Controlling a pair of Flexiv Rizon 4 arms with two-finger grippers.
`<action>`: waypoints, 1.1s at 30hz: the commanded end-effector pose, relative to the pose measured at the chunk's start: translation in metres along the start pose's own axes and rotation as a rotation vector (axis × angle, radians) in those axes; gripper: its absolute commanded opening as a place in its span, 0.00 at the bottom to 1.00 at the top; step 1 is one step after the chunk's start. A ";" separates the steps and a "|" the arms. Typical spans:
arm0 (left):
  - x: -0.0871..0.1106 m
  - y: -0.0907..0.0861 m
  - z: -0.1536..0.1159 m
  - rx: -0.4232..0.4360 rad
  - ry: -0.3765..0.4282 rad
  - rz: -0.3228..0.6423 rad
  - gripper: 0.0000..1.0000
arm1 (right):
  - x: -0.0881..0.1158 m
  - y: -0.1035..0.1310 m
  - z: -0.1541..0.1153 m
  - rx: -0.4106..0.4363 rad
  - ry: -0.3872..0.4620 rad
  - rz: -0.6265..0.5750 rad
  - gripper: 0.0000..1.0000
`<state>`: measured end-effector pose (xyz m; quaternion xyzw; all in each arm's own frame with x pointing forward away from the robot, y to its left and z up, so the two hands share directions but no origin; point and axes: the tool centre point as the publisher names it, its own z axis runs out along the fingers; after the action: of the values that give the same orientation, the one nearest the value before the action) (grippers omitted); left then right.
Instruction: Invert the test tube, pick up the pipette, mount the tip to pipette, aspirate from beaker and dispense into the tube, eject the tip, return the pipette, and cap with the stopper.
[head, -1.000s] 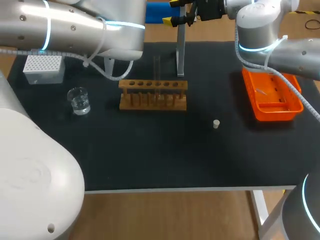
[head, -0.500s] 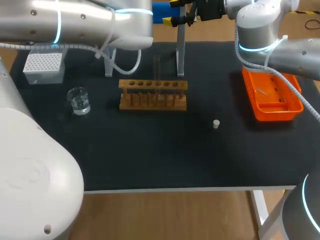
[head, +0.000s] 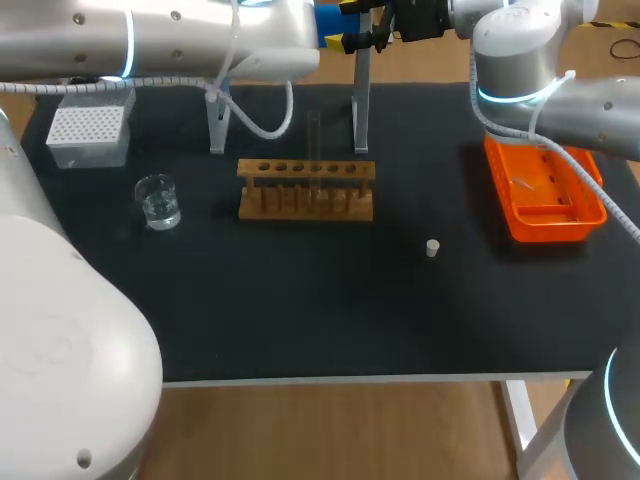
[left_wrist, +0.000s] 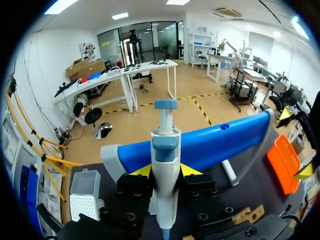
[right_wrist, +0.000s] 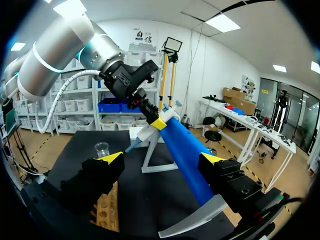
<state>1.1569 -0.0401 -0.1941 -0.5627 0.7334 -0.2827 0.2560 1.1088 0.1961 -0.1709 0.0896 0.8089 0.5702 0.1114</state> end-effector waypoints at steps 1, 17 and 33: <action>0.000 -0.004 0.002 -0.025 0.004 0.002 0.00 | -0.001 0.000 -0.001 0.002 0.004 0.001 1.00; 0.005 -0.004 0.003 -0.034 0.011 0.004 1.00 | -0.001 0.000 -0.001 0.002 0.004 0.001 1.00; 0.012 -0.001 -0.022 -0.011 0.032 0.011 1.00 | -0.001 0.000 -0.001 0.002 0.004 0.001 1.00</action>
<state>1.1498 -0.0531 -0.1843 -0.5582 0.7413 -0.2813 0.2444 1.1088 0.1961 -0.1709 0.0896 0.8089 0.5702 0.1115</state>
